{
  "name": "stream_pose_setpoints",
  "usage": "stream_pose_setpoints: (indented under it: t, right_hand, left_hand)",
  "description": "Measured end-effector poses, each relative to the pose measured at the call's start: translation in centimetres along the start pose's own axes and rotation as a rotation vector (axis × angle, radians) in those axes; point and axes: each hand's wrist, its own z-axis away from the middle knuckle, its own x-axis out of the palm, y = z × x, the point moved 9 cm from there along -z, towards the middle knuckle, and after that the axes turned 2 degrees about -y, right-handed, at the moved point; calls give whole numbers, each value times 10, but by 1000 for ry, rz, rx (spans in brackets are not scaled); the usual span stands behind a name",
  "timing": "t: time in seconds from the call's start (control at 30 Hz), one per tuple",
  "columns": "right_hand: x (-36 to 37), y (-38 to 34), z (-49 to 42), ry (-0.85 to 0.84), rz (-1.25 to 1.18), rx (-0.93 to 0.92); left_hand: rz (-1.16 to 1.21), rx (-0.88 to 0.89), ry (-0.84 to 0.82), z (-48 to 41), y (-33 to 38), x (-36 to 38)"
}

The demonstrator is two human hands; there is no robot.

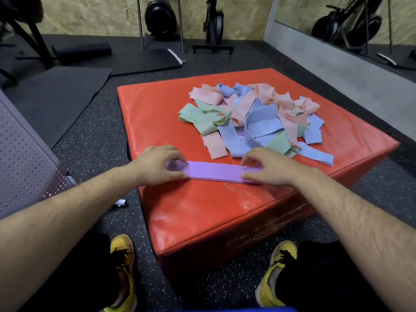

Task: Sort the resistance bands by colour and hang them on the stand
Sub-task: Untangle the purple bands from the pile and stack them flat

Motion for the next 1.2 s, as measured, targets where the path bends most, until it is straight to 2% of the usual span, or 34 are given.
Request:
stream_pose_setpoints:
  t: [0.37,0.67,0.87,1.07,1.2]
  right_hand:
    - [-59,-15,-58,268,-24,-6]
    - [-86,35,-119,370,49,143]
    - [-92,63,-140,350,51,233]
    - [-87,70,-140,327,-9,250]
    - [-78,58,-142,249,101,236]
  left_hand:
    - [149,9,226,-108,42,-53]
    - [53,-174,34,-236,32,-30]
    - [-32,-115,-222,-282,38,10]
    - [-91,-143,-106,-288,13,-4]
    - [-106,-269,-35,-282,-12,-8]
